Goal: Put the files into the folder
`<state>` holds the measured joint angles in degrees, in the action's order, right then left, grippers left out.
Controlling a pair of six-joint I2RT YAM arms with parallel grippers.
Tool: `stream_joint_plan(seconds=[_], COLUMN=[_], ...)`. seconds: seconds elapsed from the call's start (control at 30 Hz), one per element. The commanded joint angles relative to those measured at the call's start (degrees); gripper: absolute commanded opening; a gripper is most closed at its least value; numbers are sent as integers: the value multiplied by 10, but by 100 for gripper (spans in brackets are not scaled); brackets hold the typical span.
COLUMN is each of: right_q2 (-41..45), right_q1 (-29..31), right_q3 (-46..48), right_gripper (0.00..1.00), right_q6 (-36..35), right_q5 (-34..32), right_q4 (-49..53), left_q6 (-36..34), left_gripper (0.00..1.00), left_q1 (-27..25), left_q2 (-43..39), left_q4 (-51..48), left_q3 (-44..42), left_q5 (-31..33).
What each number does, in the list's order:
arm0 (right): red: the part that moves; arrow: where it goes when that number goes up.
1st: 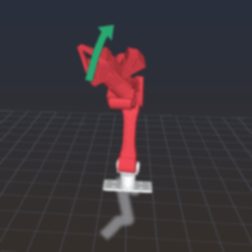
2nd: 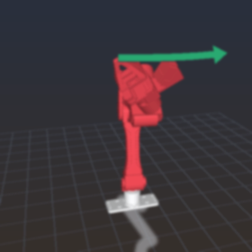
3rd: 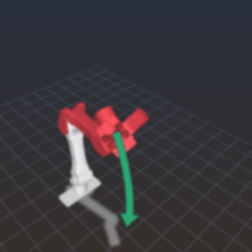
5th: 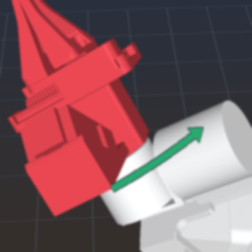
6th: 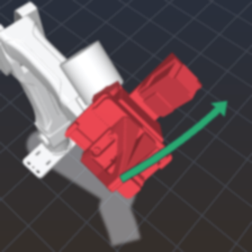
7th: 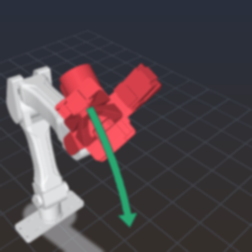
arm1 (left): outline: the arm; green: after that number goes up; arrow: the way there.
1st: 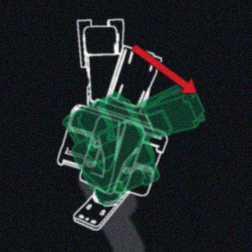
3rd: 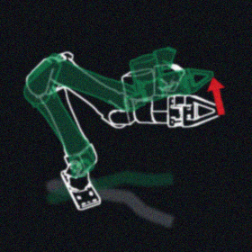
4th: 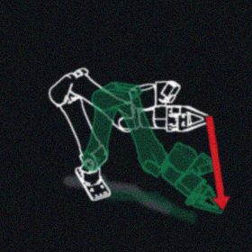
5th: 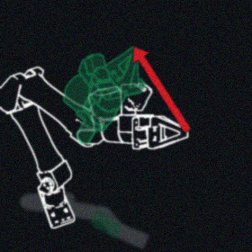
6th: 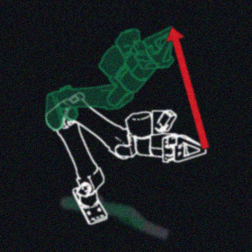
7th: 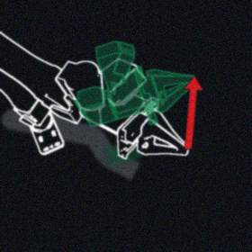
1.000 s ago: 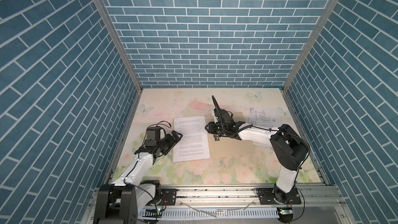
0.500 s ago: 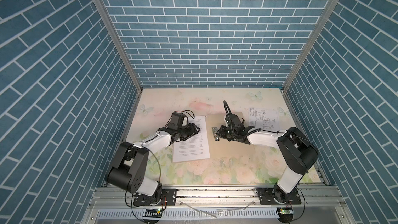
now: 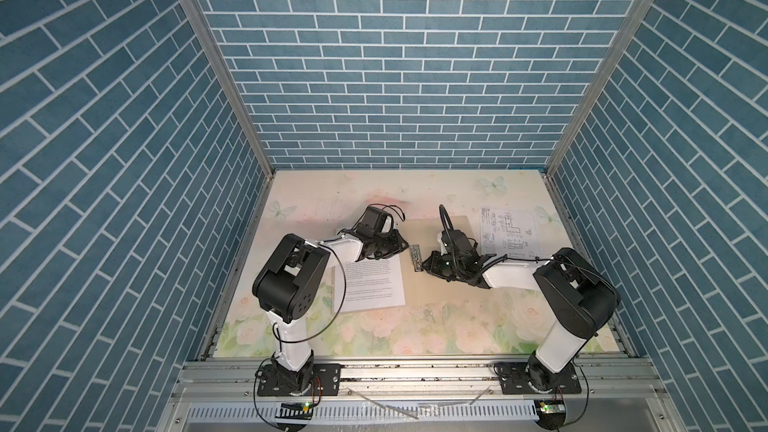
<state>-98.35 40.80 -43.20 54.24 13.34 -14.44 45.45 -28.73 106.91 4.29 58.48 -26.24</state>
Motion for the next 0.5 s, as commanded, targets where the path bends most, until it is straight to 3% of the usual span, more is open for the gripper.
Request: stream_joint_plan(seconds=[0.0,0.47], right_q2=[7,-7], right_q1=[-3,-4], right_q3=[12,11], right_gripper=[17,16], right_q6=[25,35], right_q5=[12,23], right_q4=[-35,-48], left_q6=[0,4], left_gripper=[30,21], left_q1=[-8,-20], left_q2=[17,60], left_q4=[1,-7], left_q3=[18,54], left_q5=[8,17])
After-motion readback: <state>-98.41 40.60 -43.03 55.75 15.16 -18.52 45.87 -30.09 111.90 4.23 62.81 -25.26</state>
